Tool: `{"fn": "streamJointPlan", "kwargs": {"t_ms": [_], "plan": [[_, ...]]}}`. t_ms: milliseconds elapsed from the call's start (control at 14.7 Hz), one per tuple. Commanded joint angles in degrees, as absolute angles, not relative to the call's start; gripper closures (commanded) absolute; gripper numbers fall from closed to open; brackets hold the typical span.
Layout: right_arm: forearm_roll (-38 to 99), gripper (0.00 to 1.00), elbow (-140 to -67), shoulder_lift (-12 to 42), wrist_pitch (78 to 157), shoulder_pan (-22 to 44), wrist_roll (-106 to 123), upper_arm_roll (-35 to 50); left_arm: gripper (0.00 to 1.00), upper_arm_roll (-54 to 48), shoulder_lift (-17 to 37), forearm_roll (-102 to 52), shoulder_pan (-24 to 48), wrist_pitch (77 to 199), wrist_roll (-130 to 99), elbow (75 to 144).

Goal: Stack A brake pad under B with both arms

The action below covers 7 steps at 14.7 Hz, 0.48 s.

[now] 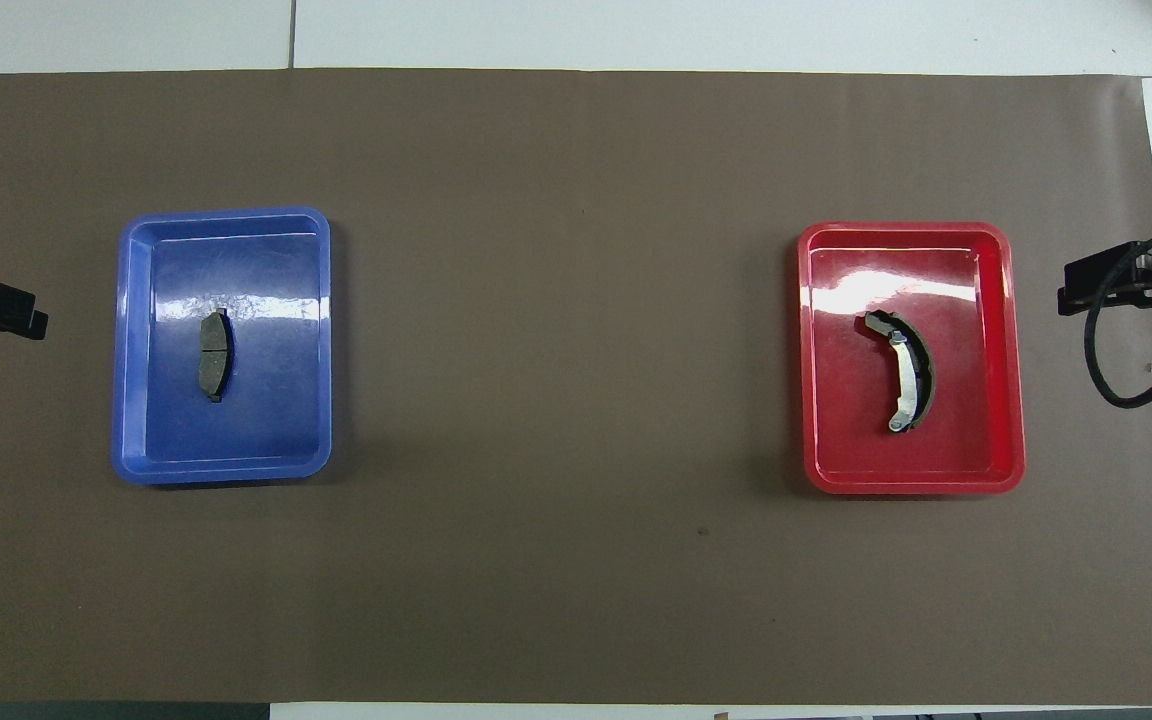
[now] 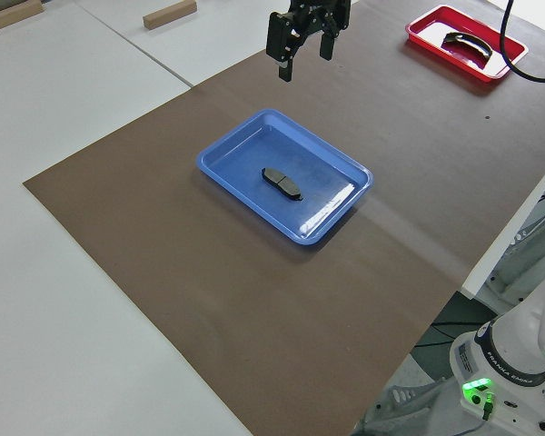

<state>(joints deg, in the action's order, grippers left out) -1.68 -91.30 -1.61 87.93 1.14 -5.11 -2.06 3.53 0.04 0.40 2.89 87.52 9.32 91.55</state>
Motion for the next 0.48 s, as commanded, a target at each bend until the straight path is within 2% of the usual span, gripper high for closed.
{"fn": "streamJointPlan", "kwargs": {"t_ms": [0, 408], "plan": [[-1.76, 0.01, -91.41, -1.58, 88.33, 0.62, -4.13, -1.76, 0.0, 3.52, -1.76, -0.09, 2.72, 87.45, 9.76, 93.43], [-1.76, 0.01, -91.41, -1.58, 87.98, 0.62, -4.13, -1.76, 0.0, 3.52, -1.76, -0.09, 2.72, 87.45, 9.76, 93.43]]}}
